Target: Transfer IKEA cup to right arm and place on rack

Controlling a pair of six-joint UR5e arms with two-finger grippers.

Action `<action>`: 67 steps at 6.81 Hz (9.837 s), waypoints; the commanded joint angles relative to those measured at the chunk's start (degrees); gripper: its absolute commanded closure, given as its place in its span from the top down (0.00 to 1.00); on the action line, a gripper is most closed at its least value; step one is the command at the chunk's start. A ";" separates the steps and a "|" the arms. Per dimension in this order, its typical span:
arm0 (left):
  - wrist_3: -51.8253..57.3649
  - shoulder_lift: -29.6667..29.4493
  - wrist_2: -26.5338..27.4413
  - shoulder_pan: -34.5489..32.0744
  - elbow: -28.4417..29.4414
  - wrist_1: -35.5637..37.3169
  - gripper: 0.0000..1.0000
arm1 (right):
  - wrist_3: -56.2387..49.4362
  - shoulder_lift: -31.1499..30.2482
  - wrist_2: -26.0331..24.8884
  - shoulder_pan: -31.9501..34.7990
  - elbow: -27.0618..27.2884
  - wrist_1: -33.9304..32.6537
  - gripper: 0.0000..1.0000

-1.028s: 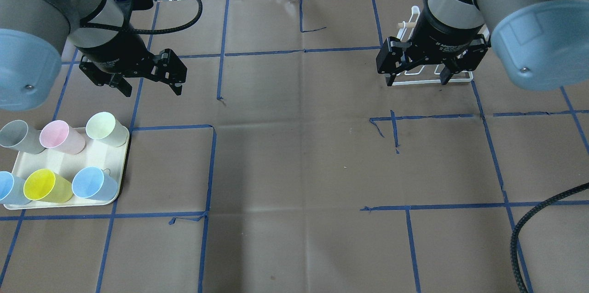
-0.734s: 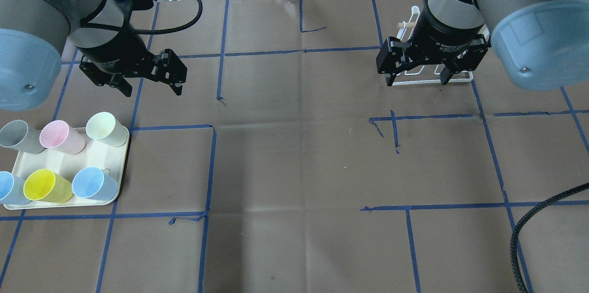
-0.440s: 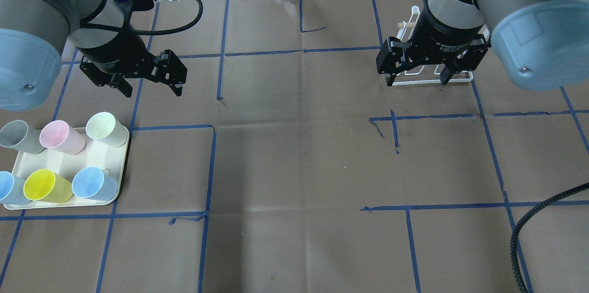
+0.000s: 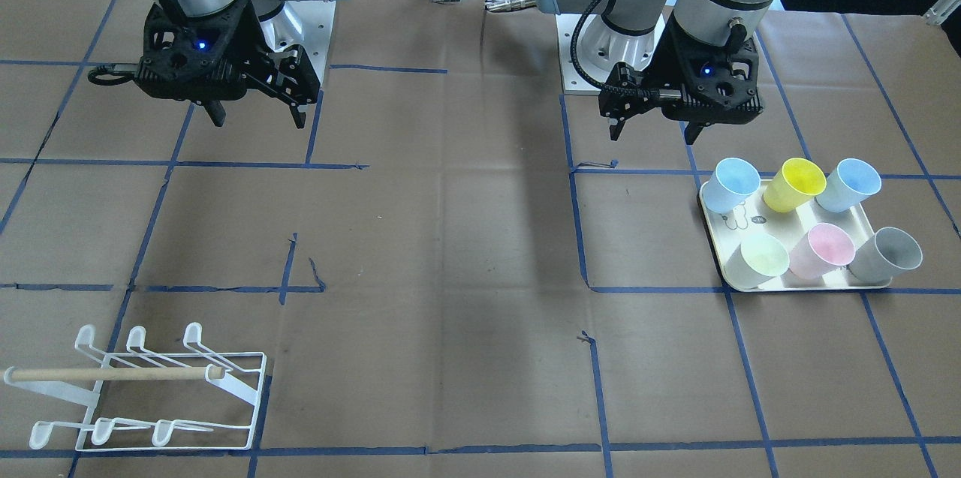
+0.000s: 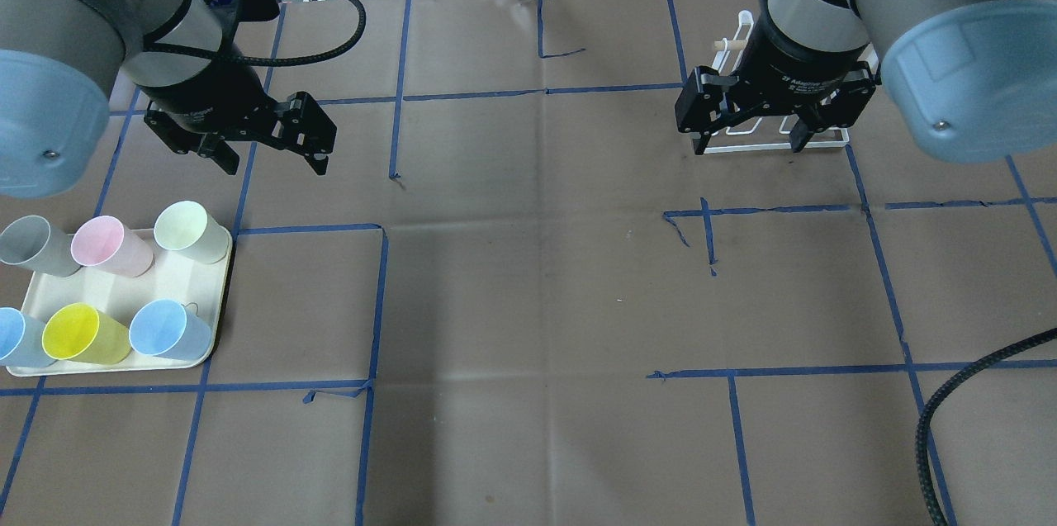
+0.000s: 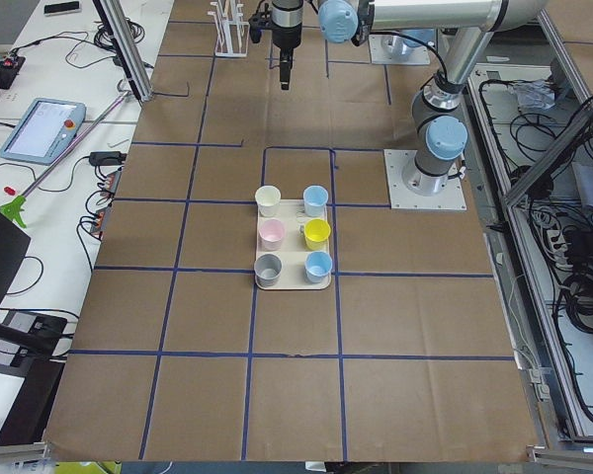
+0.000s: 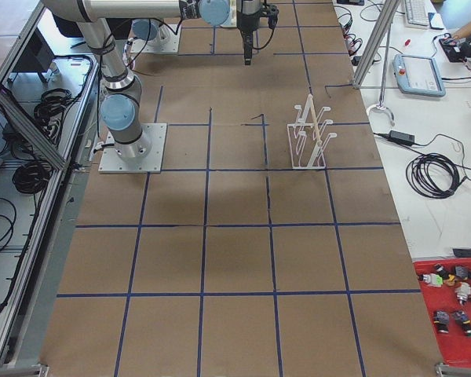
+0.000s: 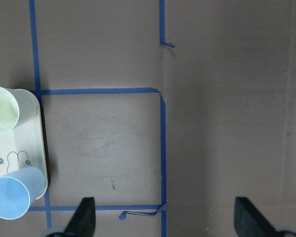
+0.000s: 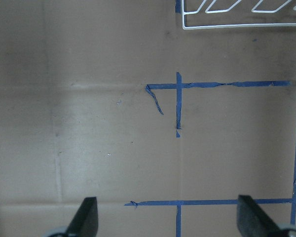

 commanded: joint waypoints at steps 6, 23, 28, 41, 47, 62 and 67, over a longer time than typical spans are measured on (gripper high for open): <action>5.20 -0.27 -0.25 9.20 -0.54 0.51 1.00 | -0.04 0.00 0.00 0.00 -0.09 0.00 1.00; 19.47 -17.23 0.10 24.36 -17.59 31.63 0.99 | 11.88 4.48 19.55 -0.26 11.57 -47.55 1.00; 22.62 -17.23 0.54 24.54 -16.54 31.63 0.52 | 47.25 4.48 25.14 0.00 25.89 -84.81 1.00; 22.02 -6.45 -14.60 8.02 4.13 6.75 0.00 | 72.73 5.19 30.32 0.00 29.00 -102.49 1.00; 23.08 0.88 -48.74 7.84 -19.29 51.01 0.00 | 88.85 4.92 29.97 0.18 33.84 -111.42 1.00; 21.67 -5.98 -54.39 4.41 -35.79 92.80 0.00 | 81.70 9.75 29.62 9.66 29.80 -97.40 0.96; 21.58 -5.90 -54.39 4.41 -35.70 92.80 0.01 | 82.58 16.86 29.53 10.37 21.11 -94.66 0.97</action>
